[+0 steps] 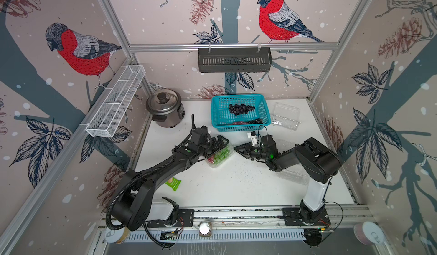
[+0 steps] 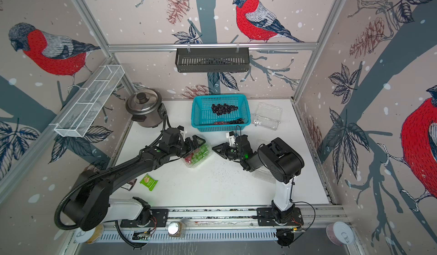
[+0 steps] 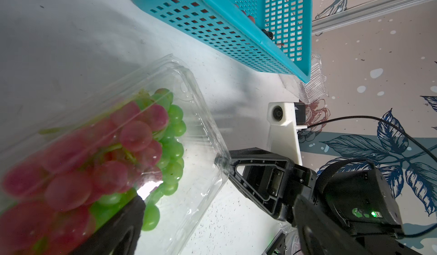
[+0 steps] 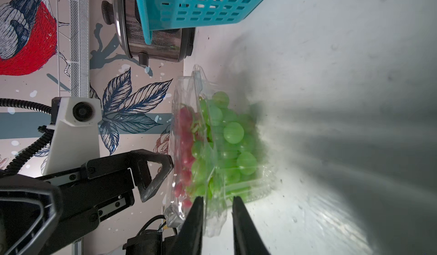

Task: Pack grapes into containers
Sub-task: Close the packing box at the center of the board.

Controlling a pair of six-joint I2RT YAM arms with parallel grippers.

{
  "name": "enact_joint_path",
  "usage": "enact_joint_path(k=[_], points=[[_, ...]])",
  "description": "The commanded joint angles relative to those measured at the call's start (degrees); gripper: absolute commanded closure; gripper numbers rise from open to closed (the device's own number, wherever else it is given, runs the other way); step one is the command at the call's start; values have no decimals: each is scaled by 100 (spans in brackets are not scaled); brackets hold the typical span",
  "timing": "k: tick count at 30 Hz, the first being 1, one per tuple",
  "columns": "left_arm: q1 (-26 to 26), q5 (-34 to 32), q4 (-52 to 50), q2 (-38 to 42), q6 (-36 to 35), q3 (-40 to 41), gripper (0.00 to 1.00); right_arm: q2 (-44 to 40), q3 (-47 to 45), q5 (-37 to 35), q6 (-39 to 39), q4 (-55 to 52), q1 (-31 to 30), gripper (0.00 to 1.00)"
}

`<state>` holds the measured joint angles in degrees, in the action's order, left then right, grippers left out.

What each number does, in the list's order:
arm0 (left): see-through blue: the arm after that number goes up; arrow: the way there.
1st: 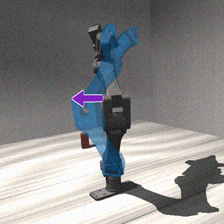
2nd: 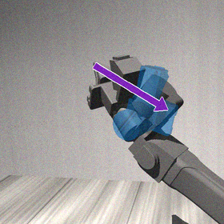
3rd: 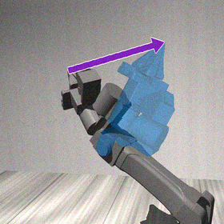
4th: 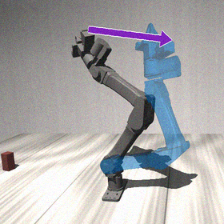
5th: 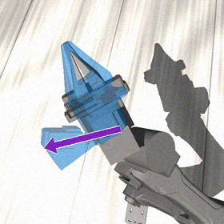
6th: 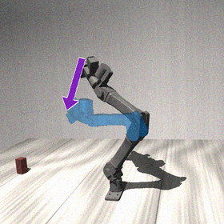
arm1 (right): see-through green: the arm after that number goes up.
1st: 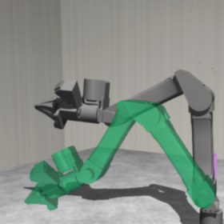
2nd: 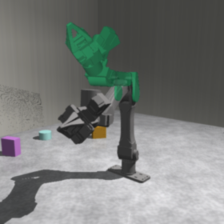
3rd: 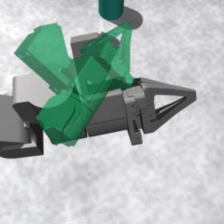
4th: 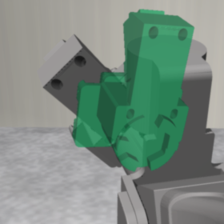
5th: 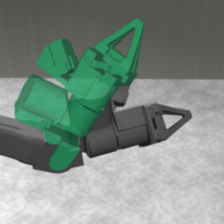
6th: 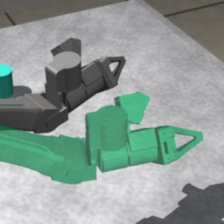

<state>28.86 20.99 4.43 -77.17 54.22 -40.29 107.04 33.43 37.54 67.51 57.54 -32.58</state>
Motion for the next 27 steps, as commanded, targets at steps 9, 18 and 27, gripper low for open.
enact_joint_path(k=[9, 18, 27], points=[[32, -34, 103, -70, 94, 26, 2, 45, 67, 148, 126, 293, 41, 75], [32, -52, 115, -71, 107, 49, 2, 157, 25, 170, 153, 363, 6, 79], [32, -65, 113, -71, 98, 67, 2, 205, 20, 167, 185, 415, -12, 84]])
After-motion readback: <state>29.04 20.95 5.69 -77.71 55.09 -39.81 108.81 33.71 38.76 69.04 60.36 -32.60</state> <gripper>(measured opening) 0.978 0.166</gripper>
